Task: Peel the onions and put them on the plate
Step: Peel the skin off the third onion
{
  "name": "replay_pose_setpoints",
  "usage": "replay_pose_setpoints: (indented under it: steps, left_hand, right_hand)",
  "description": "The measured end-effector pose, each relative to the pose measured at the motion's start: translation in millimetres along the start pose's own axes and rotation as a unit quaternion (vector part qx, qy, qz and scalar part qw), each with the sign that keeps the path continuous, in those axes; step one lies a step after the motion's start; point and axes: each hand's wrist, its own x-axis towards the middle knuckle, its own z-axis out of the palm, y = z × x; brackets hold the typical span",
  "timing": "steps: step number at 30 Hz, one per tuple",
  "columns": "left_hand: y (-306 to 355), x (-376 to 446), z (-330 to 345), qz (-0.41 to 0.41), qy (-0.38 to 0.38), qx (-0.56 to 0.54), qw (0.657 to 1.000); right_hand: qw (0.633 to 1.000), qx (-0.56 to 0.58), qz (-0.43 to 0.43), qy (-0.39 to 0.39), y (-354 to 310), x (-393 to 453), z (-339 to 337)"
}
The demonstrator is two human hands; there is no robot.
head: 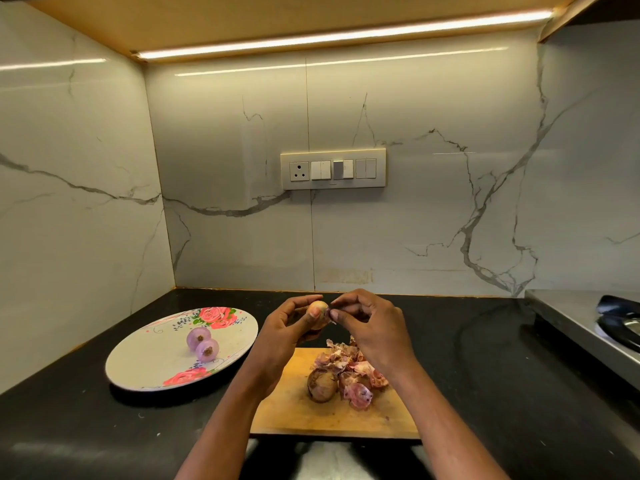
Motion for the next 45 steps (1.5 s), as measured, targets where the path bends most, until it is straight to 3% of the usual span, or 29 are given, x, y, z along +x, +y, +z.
replay_pose_setpoints:
  steps: [7,13,17,19,21,28,34,45]
  left_hand:
    - [0,-1,3,-0.002,-0.012,-0.04,0.999]
    - [5,-2,2,0.004,-0.003,-0.137,0.991]
    - [7,-3,0,-0.011,0.014,-0.184,0.983]
    - [7,-4,1,-0.019,0.01,-0.178,0.984]
    - [7,-4,2,-0.023,0.003,-0.171,0.985]
    - [5,-3,2,-0.008,0.005,-0.138,0.99]
    - [0,-1,0,0.015,0.004,-0.042,0.999]
    - [-4,0,1,0.025,0.011,-0.032,0.999]
  right_hand:
    - [1.0,0.005,0.001,0.021,1,2,3]
    - [0.984,0.094,0.138,0.06,12,2,-4]
    - [0.984,-0.004,0.164,-0.062,21,1,-7]
    - [0.983,-0.027,0.152,-0.096,19,-1,-2]
    - [0.989,-0.026,0.125,-0.081,13,1,0]
    - [0.989,0.101,0.099,-0.044,-3,2,2]
    - [0.998,0.042,0.04,-0.002,-1,-1,5]
    - [1.0,0.007,0.011,0.006,0,-3,6]
